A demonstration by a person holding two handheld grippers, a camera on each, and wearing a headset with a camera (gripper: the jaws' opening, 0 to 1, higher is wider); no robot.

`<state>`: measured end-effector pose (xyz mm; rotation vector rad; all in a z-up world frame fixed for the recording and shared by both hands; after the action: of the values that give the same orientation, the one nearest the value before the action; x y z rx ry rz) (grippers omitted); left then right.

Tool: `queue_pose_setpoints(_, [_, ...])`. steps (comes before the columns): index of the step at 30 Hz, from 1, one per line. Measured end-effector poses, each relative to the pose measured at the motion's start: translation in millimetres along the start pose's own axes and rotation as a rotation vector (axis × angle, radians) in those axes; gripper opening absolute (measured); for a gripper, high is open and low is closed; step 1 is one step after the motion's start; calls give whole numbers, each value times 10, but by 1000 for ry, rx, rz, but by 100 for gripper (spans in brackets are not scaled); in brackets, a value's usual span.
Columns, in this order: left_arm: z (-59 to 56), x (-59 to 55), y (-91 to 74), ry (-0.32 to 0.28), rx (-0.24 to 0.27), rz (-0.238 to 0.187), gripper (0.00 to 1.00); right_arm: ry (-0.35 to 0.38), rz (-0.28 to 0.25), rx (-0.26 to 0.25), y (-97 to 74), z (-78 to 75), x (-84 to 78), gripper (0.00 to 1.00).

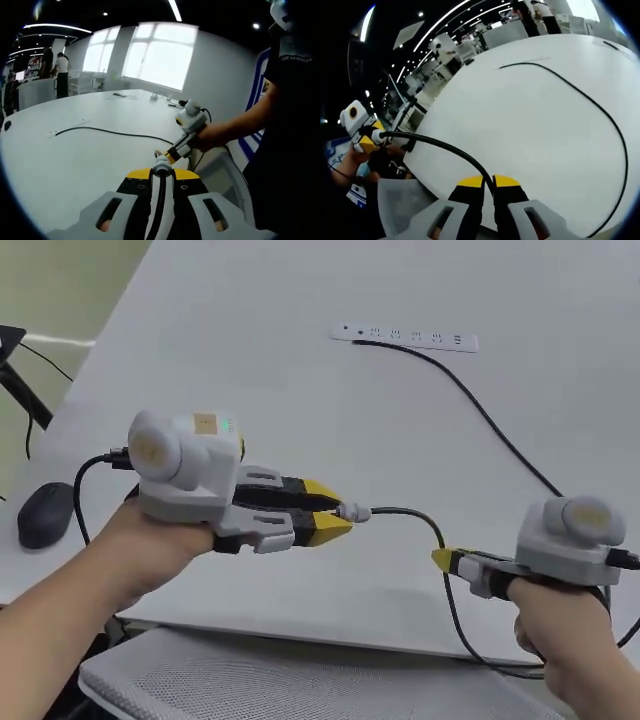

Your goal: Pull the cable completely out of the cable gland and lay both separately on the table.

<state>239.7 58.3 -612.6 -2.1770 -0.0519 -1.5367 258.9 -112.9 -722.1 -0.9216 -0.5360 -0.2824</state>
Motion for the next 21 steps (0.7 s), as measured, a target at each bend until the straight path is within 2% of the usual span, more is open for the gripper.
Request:
queue_pose_setpoints(5, [33, 11, -16, 1, 5, -2, 15, -86, -13, -11, -24, 16, 35, 2])
queue_pose_setpoints(8, [59, 23, -32, -2, 11, -5, 15, -88, -19, -8, -42, 35, 61, 2])
queue_pose_setpoints(15, [121, 20, -78, 9, 25, -4, 15, -173, 7, -7, -57, 61, 76, 4])
queue_pose_setpoints(17, [129, 20, -85, 9, 25, -3, 15, -189, 11, 3, -89, 102, 95, 4])
queue_pose_setpoints(19, [140, 4, -90, 8, 29, 2, 15, -148, -14, 49, -128, 203, 149, 9])
queue_pose_setpoints(20, [147, -9, -92, 12, 32, 9, 15, -171, -40, 58, -162, 257, 204, 12])
queue_pose_setpoints(21, [149, -25, -93, 15, 33, 16, 15, -192, -39, 55, -182, 289, 223, 15])
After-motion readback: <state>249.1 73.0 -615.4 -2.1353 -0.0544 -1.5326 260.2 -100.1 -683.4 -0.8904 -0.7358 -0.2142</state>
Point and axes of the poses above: the centre of the closed fingertips' face, and the gripper's own axes: y roughly forward along the fingers, z roughly to its left, x roughly out of its top, the point moved 4 cm from there along -y, roughly backward along the fingers, and after that the axes turned 1 degree about x, right-handed, at the moved point
